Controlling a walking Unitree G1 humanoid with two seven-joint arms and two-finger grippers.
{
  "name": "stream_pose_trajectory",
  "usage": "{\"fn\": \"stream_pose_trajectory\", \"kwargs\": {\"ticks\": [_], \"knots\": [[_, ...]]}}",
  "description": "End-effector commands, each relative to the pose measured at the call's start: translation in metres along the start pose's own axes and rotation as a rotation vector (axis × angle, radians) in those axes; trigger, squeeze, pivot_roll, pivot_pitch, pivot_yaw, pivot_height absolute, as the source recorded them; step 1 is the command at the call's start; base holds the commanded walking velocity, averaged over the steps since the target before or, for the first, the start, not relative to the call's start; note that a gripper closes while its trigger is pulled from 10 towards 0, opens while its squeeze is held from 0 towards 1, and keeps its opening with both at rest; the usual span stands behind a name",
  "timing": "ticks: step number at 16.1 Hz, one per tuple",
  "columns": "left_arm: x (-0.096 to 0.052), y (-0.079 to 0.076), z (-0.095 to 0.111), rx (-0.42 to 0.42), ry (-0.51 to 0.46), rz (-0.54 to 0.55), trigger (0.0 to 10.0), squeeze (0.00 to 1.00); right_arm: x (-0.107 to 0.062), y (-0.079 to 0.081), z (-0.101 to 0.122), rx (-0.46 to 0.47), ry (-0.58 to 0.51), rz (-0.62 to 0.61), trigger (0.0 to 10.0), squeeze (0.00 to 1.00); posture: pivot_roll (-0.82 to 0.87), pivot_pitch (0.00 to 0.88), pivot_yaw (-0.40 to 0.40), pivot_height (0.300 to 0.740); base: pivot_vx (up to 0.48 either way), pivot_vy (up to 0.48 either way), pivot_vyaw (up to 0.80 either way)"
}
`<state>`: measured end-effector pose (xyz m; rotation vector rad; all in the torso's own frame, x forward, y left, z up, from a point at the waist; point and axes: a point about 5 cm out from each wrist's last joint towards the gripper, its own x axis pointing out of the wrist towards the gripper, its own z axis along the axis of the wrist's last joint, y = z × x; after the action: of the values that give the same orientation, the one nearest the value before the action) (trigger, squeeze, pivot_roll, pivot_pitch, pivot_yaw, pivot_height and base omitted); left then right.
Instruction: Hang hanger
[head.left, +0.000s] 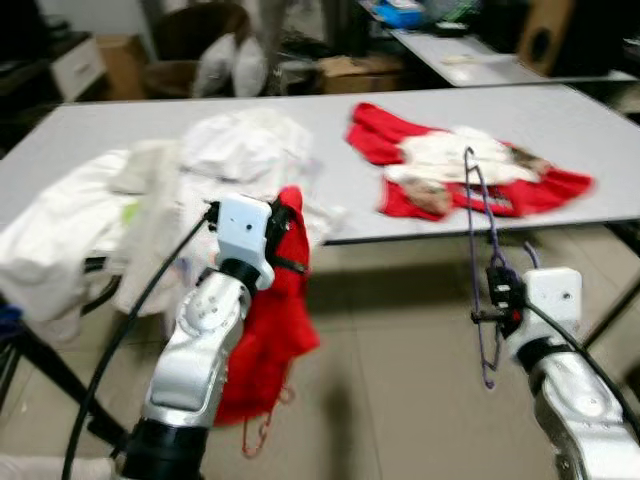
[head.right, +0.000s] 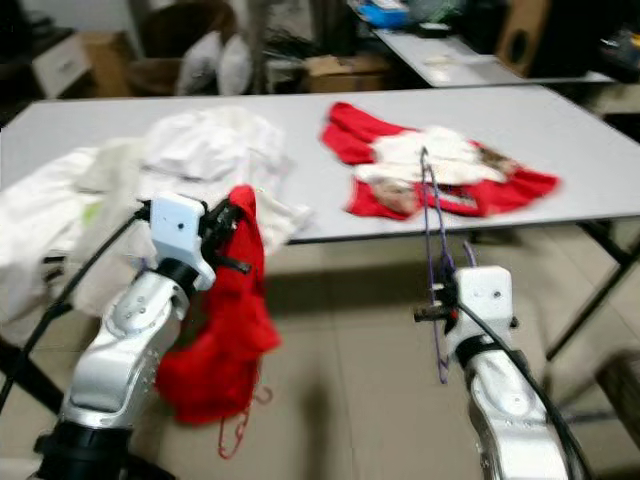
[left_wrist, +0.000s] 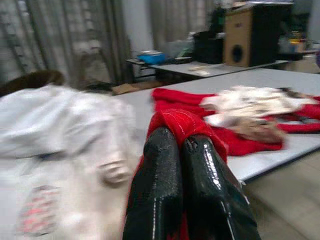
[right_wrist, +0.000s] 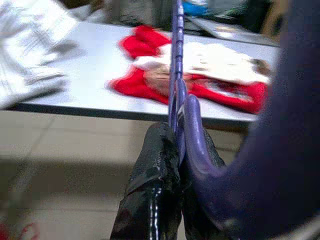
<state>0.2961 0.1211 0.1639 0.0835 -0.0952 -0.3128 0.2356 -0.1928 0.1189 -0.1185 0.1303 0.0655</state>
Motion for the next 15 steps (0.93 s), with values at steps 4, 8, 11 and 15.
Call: {"fn": "stream_pose_trajectory", "kwargs": {"ticks": [4,8,11,15], "knots": [[0.039,-0.009,0.044,0.001,-0.156,-0.094,10.0,0.00,0.005,-0.002,0.008,-0.001,-0.035,-0.017,10.0,0.00,0.00,0.000,0.000,0.740,0.383,0.000,0.60],[0.088,0.009,0.140,-0.005,-0.390,-0.156,10.0,0.00,0.007,0.001,0.008,0.024,-0.044,-0.032,10.0,0.00,0.01,0.000,0.000,0.740,0.381,0.000,0.40],[0.099,0.038,0.270,0.088,-0.682,-0.105,10.0,0.00,0.009,0.001,0.009,0.031,-0.053,-0.037,10.0,0.00,0.02,0.000,-0.006,0.740,0.367,0.000,0.00],[0.070,0.050,0.364,0.116,-0.902,-0.052,10.0,0.00,0.009,0.002,0.009,0.035,-0.059,-0.048,10.0,0.00,0.01,0.000,0.020,0.740,0.340,0.000,0.00]]}}
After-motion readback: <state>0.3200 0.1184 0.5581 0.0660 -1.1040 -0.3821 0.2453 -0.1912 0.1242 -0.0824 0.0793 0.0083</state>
